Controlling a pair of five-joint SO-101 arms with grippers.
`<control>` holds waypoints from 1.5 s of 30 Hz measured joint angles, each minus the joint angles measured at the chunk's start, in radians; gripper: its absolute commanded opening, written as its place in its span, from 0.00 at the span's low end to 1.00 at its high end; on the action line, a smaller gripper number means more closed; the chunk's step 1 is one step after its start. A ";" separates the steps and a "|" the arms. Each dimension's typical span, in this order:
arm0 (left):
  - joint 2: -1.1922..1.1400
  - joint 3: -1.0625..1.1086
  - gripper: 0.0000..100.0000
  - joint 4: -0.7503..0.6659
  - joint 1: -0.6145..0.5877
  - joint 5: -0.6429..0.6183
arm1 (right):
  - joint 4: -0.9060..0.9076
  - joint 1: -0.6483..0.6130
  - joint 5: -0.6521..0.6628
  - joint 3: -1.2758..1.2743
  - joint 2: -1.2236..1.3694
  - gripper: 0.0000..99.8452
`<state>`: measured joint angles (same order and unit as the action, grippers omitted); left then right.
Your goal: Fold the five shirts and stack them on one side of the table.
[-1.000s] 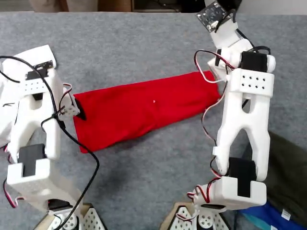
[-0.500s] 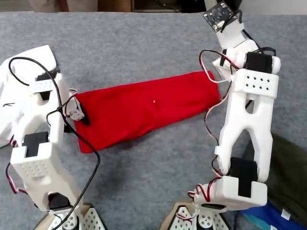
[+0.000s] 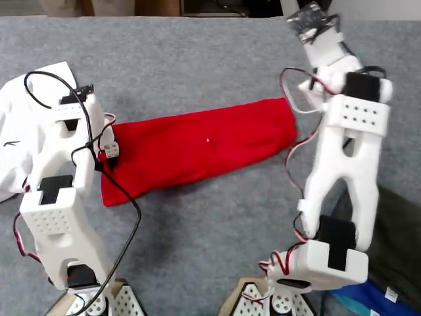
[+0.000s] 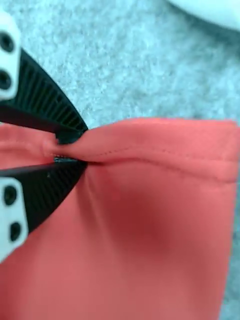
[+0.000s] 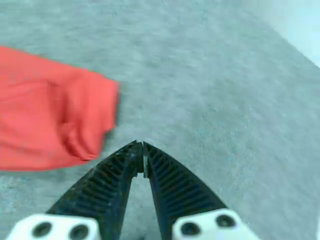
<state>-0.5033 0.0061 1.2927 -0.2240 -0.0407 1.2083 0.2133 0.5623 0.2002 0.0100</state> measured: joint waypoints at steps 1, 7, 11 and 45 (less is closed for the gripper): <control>-0.002 -0.008 0.02 0.000 0.000 -0.011 | 0.000 0.028 0.000 0.017 -0.003 0.01; -0.015 -0.115 0.02 0.074 0.000 -0.063 | 0.000 0.199 0.000 0.106 -0.008 0.01; -0.018 -0.267 0.02 0.196 -0.025 -0.066 | 0.000 0.267 0.000 0.140 -0.008 0.01; -0.233 -1.149 0.02 0.374 0.589 -0.454 | -0.029 0.396 0.000 0.209 0.006 0.01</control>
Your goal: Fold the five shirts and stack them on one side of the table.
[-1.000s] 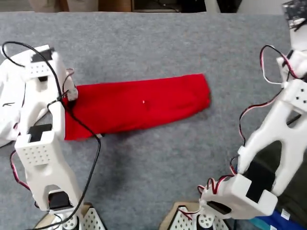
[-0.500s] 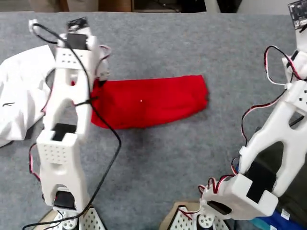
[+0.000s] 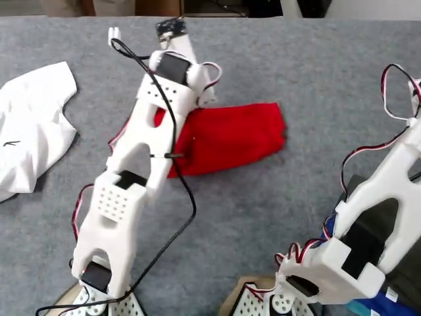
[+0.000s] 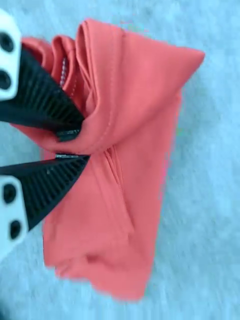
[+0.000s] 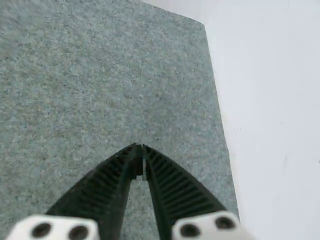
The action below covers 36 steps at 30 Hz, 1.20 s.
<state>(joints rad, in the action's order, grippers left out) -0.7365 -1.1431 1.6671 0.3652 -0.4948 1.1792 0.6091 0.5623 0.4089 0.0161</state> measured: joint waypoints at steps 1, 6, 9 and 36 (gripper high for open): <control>-0.011 -0.031 0.02 -0.009 0.012 -0.009 | 0.000 0.000 0.000 0.000 0.000 0.01; -0.071 -0.115 0.02 -0.068 0.083 -0.031 | 0.000 0.000 0.000 0.000 0.000 0.01; -0.084 -0.127 0.02 -0.104 0.133 -0.031 | 0.000 0.000 0.000 0.000 0.000 0.01; -0.158 -0.127 0.09 -0.330 0.226 -0.031 | 0.000 0.000 0.000 0.000 0.002 0.01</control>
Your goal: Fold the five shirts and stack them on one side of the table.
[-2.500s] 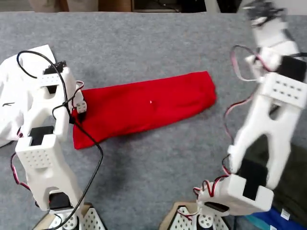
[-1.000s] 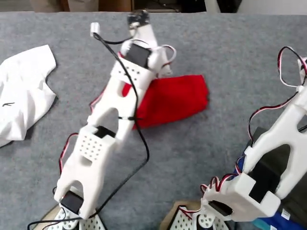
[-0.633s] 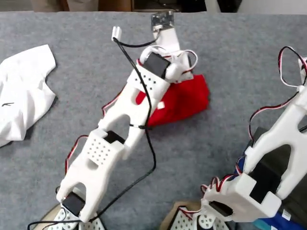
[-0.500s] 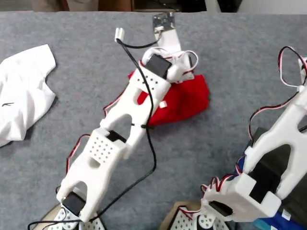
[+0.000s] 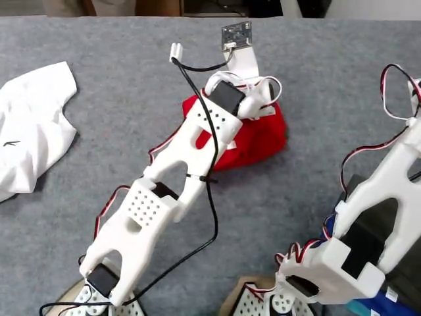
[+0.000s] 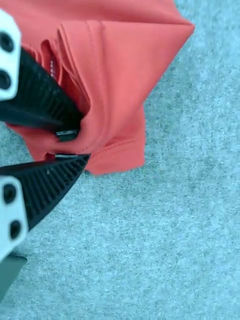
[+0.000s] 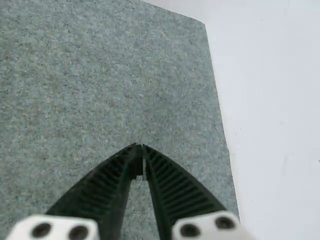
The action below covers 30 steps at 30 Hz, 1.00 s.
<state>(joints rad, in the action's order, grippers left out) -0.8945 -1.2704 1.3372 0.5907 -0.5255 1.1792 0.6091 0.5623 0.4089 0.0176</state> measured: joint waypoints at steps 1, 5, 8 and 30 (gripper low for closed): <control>0.000 0.000 0.11 0.000 0.002 -0.002 | 0.000 0.000 0.000 0.000 0.000 0.01; 0.000 0.000 0.20 0.006 0.017 -0.068 | 0.000 0.000 0.000 0.000 0.000 0.01; 0.000 0.000 0.22 0.011 0.029 -0.130 | 0.000 0.000 0.000 0.000 0.000 0.01; 0.002 -0.098 0.02 0.400 -0.519 -0.003 | 0.124 -0.603 -0.008 -0.014 0.230 0.01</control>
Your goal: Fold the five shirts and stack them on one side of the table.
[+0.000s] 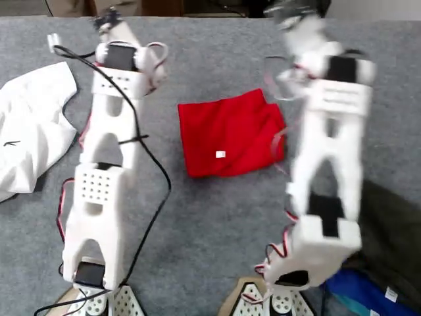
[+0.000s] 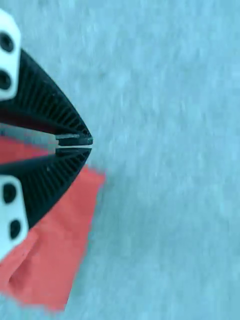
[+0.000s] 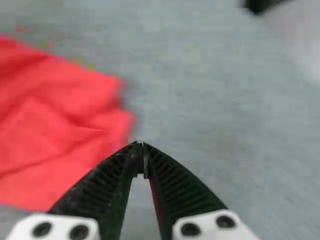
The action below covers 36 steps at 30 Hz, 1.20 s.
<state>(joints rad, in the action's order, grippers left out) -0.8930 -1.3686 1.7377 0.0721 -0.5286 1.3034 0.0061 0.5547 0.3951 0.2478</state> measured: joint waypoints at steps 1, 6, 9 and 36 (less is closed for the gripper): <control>-0.002 0.002 0.02 0.002 -0.018 0.012 | 0.018 -0.037 0.000 0.014 0.038 0.01; 0.000 0.009 0.02 0.011 -0.092 0.092 | 0.130 -0.181 0.000 0.107 0.232 0.01; 0.028 0.078 0.02 0.011 -0.121 0.166 | 0.150 -0.209 -0.020 0.181 0.364 0.01; 0.413 0.786 0.02 0.011 -0.189 0.305 | 0.465 -0.114 -0.040 0.807 0.845 0.01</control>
<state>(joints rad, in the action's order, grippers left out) -0.4803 -0.5831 1.7484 -0.1166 -0.2232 1.7683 -0.1074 0.5148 1.2022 1.0932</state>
